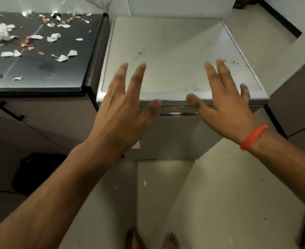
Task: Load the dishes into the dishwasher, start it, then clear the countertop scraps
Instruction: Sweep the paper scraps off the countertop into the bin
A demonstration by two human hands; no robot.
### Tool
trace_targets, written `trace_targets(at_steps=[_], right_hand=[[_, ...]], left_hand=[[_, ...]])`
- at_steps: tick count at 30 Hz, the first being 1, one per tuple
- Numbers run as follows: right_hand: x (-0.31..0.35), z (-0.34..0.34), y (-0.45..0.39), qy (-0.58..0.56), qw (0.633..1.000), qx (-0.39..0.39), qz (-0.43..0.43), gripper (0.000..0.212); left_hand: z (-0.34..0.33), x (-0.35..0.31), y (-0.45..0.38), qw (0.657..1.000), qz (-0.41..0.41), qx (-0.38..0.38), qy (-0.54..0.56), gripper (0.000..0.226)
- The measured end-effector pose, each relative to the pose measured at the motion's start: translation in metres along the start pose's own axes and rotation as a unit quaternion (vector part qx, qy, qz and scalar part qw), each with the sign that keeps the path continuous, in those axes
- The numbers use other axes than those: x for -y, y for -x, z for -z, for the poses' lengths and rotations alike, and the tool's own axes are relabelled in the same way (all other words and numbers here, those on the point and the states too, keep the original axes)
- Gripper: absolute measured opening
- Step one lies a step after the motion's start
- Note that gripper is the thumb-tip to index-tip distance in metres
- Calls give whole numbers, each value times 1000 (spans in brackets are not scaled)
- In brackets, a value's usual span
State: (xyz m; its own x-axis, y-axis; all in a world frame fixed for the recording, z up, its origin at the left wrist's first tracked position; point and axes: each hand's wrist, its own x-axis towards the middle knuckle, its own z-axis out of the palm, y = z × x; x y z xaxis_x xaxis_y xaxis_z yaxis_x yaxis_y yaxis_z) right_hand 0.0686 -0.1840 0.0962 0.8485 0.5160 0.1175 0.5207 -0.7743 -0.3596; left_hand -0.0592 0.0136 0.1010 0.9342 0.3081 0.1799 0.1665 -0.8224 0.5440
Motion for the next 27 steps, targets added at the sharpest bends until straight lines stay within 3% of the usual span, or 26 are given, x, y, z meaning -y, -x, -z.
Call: trace_targets(at_steps=[7, 15, 27], right_hand=[[46, 60, 26, -79, 996, -4, 39, 85], [105, 90, 62, -190, 977, 1, 95, 82], [184, 83, 77, -276, 947, 61, 151, 82]], left_hand=[[60, -44, 35, 1000, 8, -21, -7, 78], [117, -72, 98, 996, 72, -34, -28, 77], [175, -44, 150, 986, 139, -89, 24, 79]])
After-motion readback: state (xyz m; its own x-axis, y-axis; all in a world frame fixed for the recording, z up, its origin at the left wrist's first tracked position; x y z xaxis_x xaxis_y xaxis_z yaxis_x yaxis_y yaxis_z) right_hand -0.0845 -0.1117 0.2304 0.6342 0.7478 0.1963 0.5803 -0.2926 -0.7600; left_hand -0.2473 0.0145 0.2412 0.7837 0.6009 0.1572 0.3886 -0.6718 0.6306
